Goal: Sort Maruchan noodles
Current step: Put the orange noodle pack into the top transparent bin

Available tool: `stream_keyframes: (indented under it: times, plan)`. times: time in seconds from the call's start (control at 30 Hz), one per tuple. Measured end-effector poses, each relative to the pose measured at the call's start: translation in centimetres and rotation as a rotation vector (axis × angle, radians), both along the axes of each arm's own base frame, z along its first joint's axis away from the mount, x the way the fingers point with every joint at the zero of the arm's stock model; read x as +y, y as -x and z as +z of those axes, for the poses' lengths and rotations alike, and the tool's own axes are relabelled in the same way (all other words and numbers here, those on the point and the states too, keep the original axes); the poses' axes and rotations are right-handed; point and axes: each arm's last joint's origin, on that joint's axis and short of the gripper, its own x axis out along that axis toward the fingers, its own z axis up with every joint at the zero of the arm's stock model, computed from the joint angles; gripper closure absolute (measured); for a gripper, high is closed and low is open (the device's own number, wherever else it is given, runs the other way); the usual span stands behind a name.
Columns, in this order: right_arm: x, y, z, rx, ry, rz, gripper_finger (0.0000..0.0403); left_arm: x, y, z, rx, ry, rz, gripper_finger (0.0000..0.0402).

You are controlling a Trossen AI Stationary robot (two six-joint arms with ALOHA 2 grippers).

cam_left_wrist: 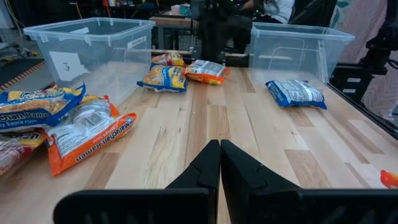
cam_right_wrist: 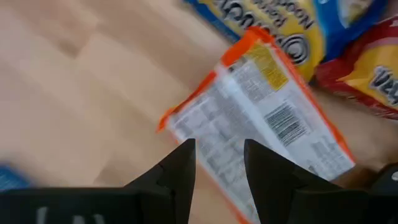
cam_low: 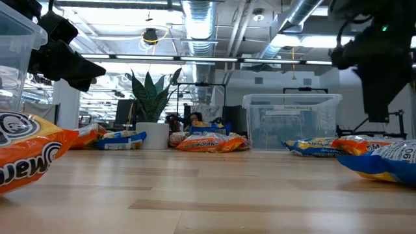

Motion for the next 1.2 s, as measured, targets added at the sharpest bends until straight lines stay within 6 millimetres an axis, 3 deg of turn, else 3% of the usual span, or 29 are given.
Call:
stream_keyframes:
  times: [0.3,0.63,0.77,0.9,1.03,1.2]
  plan:
    - [0.4,-2.4,-3.4,0.107,0.141,-0.045,0.0244,0.0,0.0,0.0,0.0,0.0,0.0,0.0401]
    - [0.1,-3.4,-6.4,0.28,0.216,-0.034,0.0246,0.0,0.0,0.0,0.0,0.0,0.0,0.0401]
    - [0.2,-3.6,-7.1,0.31,0.221,-0.021,0.0288,0.0,0.0,0.0,0.0,0.0,0.0,0.0401]
    - [0.2,-3.7,-7.2,0.323,0.226,0.005,0.0383,0.0,0.0,0.0,0.0,0.0,0.0,0.0401]
    - [0.8,-4.4,-6.1,0.334,0.189,0.039,0.0395,0.0,0.0,0.0,0.0,0.0,0.0,0.0401]
    - [2.2,-6.1,-2.5,0.241,0.15,0.128,0.0396,0.0,0.0,0.0,0.0,0.0,0.0,0.0401]
